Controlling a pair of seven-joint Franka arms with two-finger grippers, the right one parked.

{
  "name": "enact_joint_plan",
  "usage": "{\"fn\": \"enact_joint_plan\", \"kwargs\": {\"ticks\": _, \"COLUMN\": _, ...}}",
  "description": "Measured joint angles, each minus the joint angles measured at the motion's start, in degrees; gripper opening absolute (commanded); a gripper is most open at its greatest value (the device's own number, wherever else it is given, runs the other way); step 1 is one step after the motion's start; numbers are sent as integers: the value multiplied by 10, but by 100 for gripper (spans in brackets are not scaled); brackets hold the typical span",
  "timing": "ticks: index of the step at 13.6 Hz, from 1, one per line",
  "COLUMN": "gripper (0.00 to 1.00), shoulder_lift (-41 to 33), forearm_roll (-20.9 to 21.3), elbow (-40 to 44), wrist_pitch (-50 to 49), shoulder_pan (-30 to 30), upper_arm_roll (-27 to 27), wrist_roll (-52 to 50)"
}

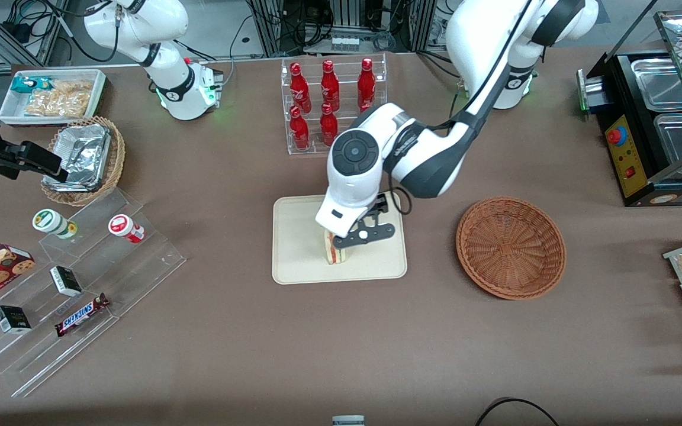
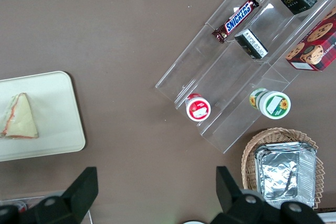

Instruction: Place sandwich from basket to tray

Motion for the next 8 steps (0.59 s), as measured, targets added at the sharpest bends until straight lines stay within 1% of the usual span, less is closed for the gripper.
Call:
{"fn": "enact_joint_plan", "kwargs": {"ticks": 2, "gripper": 100, "shoulder_lift": -14, "forearm_roll": 2, "elbow": -10, "wrist_pitch": -25, "shoulder_pan": 25, "upper_arm_roll": 3, "wrist_roll": 16}}
{"fn": "enact_joint_plan", "kwargs": {"ticks": 3, "gripper": 100, "shoulder_lift": -27, "forearm_roll": 2, "elbow": -27, "wrist_pitch": -29, "shoulder_pan": 40, "upper_arm_roll": 4, "wrist_roll": 41}}
{"fn": "enact_joint_plan", "kwargs": {"ticks": 8, "gripper": 100, "shoulder_lift": -139, "forearm_roll": 2, "elbow": -159, "wrist_pitch": -31, "shoulder_pan": 129, "upper_arm_roll": 6, "wrist_roll": 163}}
